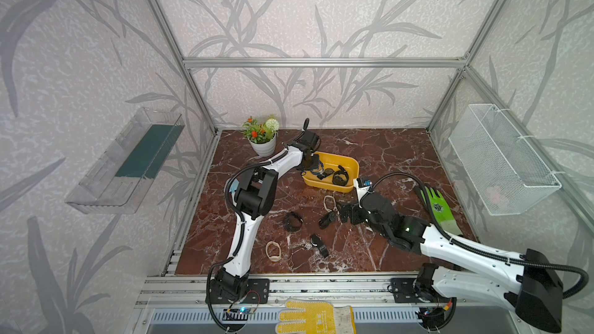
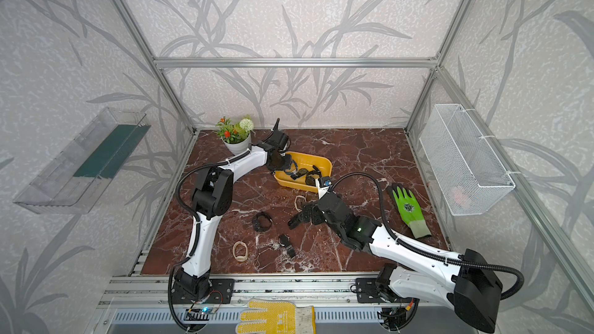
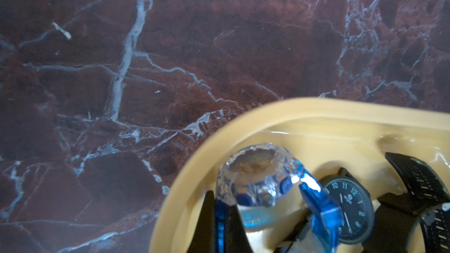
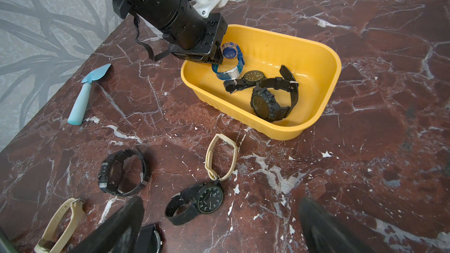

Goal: Put the watch into the storage box
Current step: Place the watch in the storage box, then pick up the watch at the center of the board.

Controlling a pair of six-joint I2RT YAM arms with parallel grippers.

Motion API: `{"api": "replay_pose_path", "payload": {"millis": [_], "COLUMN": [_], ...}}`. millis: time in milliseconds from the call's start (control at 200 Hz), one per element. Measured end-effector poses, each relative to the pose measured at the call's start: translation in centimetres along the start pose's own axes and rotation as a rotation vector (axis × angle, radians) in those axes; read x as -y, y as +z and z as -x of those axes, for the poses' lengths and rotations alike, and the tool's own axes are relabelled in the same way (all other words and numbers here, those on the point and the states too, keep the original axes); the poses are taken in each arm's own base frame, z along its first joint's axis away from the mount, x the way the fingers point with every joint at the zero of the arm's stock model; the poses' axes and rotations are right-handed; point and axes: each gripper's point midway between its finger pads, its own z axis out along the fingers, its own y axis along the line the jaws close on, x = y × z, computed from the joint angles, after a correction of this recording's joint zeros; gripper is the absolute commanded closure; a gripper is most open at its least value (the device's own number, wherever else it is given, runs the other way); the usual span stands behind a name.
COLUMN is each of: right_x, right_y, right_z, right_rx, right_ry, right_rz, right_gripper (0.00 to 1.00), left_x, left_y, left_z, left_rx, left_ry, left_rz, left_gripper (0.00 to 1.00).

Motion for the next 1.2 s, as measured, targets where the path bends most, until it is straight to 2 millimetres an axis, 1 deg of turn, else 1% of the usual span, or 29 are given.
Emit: {"api": "replay_pose_path", "payload": {"millis": [40, 105, 140, 175, 240, 275, 305, 350, 420, 495, 540, 570, 645, 740, 795, 845, 905, 970, 1080, 1200], "right_x": [0.0, -0.1, -0.1, -0.1, -0.1, -0.1, -0.1, -0.1, -0.2, -0.2, -0.1, -0.1, 0.2, 0.4, 0.4, 0.4, 0.5, 0.5, 0.7, 0.7], "right_y": [0.0, 0.1, 0.1, 0.1, 0.1, 0.1, 0.1, 0.1, 0.1, 0.1, 0.1, 0.1, 0.1, 0.2, 0.2, 0.2, 0.2, 0.2, 0.2, 0.2], "right_z": [-0.1, -0.1, -0.1, -0.1, -0.2, -0.2, -0.1, -0.1, 0.1, 0.3, 0.4, 0.4, 0.5, 0.6, 0.7, 0.6, 0.7, 0.7, 0.8, 1.0], "right_rx": [-0.003, -0.006, -0.006, -0.007, -0.007, -0.007, -0.007, -0.006, -0.003, 0.002, 0.003, 0.005, 0.007, 0.008, 0.009, 0.009, 0.009, 0.010, 0.012, 0.018], "right_ry": [-0.001, -0.002, -0.002, -0.002, -0.002, -0.002, -0.002, -0.001, 0.000, 0.002, 0.004, 0.005, 0.008, 0.011, 0.012, 0.012, 0.012, 0.013, 0.015, 0.018], "right_rz": [0.002, 0.002, 0.002, 0.002, 0.002, 0.002, 0.002, 0.002, 0.003, 0.004, 0.002, 0.001, -0.006, -0.011, -0.013, -0.013, -0.014, -0.015, -0.020, -0.018], "right_gripper": [0.01, 0.01, 0.01, 0.01, 0.01, 0.01, 0.01, 0.01, 0.01, 0.01, 0.01, 0.01, 0.01, 0.01, 0.01, 0.01, 0.01, 0.01, 0.01, 0.01], "left_x": [0.0, 0.0, 0.0, 0.1, 0.1, 0.2, 0.2, 0.3, 0.4, 0.8, 1.0, 1.1, 1.7, 2.5, 2.8, 2.8, 2.6, 2.2, 1.2, 0.2], "left_y": [0.1, 0.1, 0.0, 0.0, -0.1, -0.1, -0.1, -0.1, -0.4, -1.3, -2.3, -3.1, -5.6, -9.5, -11.4, -13.1, -14.6, -15.8, -16.9, -17.8], "left_z": [0.0, 0.0, 0.1, 0.1, 0.2, 0.3, 0.3, 0.3, 0.4, 0.9, 1.3, 1.7, 2.9, 4.7, 5.3, 5.3, 4.7, 3.5, 1.0, -2.3], "left_rx": [-0.001, -0.002, -0.001, 0.000, 0.003, 0.003, 0.004, 0.004, 0.006, 0.022, 0.037, 0.052, 0.099, 0.176, 0.215, 0.243, 0.261, 0.261, 0.244, 0.218], "left_ry": [-0.004, -0.009, -0.010, -0.015, -0.015, -0.023, -0.018, -0.031, -0.036, -0.035, -0.032, -0.026, -0.033, -0.033, -0.032, -0.031, -0.029, -0.024, -0.013, 0.000], "left_rz": [0.000, 0.000, 0.000, -0.002, -0.004, -0.006, -0.008, -0.011, -0.019, -0.036, -0.046, -0.053, -0.079, -0.124, -0.145, -0.160, -0.171, -0.176, -0.169, -0.172], "left_gripper": [1.00, 0.95, 0.88, 0.83, 0.70, 0.62, 0.53, 0.47, 0.43, 0.39, 0.25, 0.20, 0.19, 0.19, 0.18, 0.18, 0.18, 0.18, 0.19, 0.19]}}
